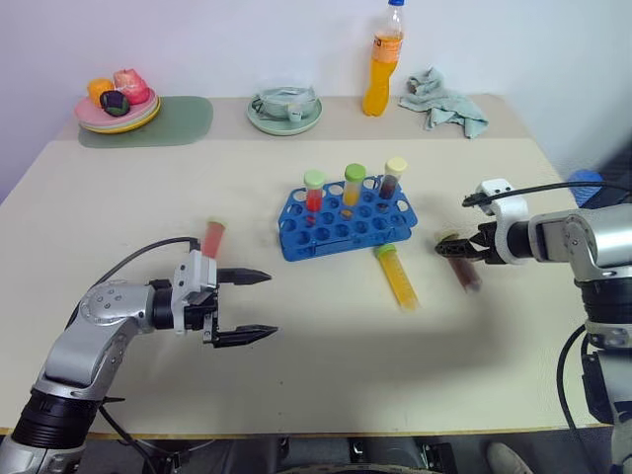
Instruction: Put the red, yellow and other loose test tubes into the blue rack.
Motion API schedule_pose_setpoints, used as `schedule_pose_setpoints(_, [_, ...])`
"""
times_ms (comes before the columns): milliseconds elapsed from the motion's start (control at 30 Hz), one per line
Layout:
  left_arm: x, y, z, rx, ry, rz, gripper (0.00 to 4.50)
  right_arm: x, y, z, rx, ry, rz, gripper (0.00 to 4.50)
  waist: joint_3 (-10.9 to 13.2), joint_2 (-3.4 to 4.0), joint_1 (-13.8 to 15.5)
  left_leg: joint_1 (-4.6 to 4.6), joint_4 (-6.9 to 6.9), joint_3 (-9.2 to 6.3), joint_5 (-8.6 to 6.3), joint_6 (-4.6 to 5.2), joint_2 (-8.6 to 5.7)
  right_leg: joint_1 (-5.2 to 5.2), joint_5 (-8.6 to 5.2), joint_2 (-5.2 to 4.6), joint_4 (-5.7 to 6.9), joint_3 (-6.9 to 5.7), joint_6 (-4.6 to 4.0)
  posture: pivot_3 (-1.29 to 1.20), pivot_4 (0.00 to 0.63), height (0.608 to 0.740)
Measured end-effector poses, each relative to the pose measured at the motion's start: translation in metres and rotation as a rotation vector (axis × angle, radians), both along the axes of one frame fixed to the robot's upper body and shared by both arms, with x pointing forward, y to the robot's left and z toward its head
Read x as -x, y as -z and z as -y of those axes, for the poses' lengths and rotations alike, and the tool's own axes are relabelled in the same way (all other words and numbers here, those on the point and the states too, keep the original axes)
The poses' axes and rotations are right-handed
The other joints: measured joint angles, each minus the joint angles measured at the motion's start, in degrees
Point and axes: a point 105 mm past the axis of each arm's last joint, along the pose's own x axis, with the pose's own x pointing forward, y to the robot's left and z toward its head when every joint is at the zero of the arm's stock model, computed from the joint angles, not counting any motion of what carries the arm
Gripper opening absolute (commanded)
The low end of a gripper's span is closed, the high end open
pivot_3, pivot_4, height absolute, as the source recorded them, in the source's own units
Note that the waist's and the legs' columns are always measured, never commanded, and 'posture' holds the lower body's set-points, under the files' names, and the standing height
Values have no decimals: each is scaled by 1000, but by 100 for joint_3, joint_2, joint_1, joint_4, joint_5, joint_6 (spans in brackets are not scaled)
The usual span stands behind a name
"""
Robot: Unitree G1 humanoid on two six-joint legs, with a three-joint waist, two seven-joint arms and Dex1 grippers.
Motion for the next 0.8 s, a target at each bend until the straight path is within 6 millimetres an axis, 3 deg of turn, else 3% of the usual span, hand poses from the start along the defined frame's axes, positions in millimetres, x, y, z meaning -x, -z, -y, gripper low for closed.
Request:
schedule_pose_setpoints(267, [1, 1, 0, 2, -3, -5, 4500, -2, 4, 2, 17, 20, 0, 4472, 0, 0, 13, 0, 0, 0, 0, 0, 0, 0, -1, -1, -1, 0, -2, 0, 150, 740])
schedule_pose_setpoints(367, [2, 2, -1, 4, -6, -12, 4500, -3, 8, 4, 37, 24, -1, 3613, 0, 0, 9, 0, -2, 0, 0, 0, 0, -1, -1, -1, -1, 0, -2, 0, 150, 740])
schedule_pose_setpoints(533, [3, 3, -2, 0, -13, -14, 4500, -2, 18, 5, 70, 9, -14, 1157, 0, 0, 8, 0, -1, 0, 0, 0, 0, -1, -1, -1, -1, 0, -1, 0, 150, 740])
schedule_pose_setpoints(567, [3, 3, -2, 0, -13, -13, 4500, -2, 18, 4, 69, 1, -14, 877, 0, 0, 6, 0, -1, 0, 0, 0, 0, 0, -1, -1, -1, 0, -1, 0, 150, 740])
schedule_pose_setpoints(800, [5, 5, -6, -9, -33, -24, 4500, 4, 19, 0, 91, -70, 37, 877, 0, 0, 8, 0, -3, 0, 0, 0, 0, 0, -1, -1, -1, -1, -1, 0, 150, 740])
